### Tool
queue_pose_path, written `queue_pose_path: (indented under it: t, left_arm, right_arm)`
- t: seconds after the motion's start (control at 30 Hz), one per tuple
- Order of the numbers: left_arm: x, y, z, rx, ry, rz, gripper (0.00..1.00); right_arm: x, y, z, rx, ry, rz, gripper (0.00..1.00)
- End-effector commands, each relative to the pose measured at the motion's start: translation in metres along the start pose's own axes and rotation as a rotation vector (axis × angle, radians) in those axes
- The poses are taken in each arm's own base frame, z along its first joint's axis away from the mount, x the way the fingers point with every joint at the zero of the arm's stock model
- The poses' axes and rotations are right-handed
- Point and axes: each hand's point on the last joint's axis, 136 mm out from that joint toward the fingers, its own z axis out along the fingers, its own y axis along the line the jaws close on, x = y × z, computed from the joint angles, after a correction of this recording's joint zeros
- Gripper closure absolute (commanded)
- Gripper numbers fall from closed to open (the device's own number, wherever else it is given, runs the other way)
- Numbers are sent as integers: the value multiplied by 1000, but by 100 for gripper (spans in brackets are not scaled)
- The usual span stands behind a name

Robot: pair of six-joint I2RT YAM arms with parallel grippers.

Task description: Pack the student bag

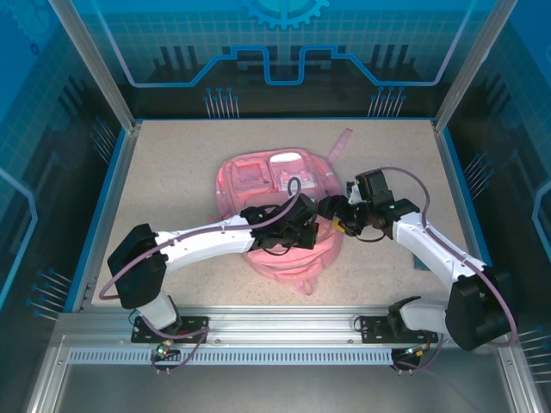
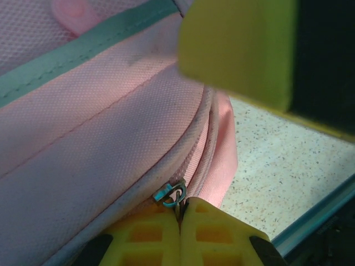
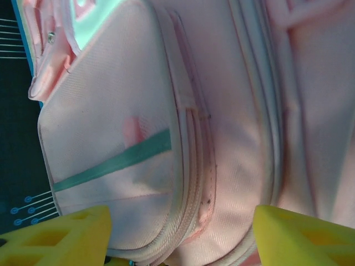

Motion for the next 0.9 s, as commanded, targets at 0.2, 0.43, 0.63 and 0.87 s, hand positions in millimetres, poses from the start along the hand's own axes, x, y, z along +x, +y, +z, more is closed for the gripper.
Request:
queue_pose_path:
  t: [0.2,0.43,0.63,0.87]
  left_arm:
    - [-1,-16,-7,68,-4,31,100]
    - [8,0,-12,2,22,24,100]
    - [25,46,-35,-151,53,43,100]
    - [30,104,-68,-249,17,-42,100]
  right_arm:
    - [-1,7,15,-65,54,78,57]
    - [-10,0,18,-16,19,66,81]
    - [-19,-17,11,88,-36,25,86]
    - [-31,-18,11,132,-60,0,87]
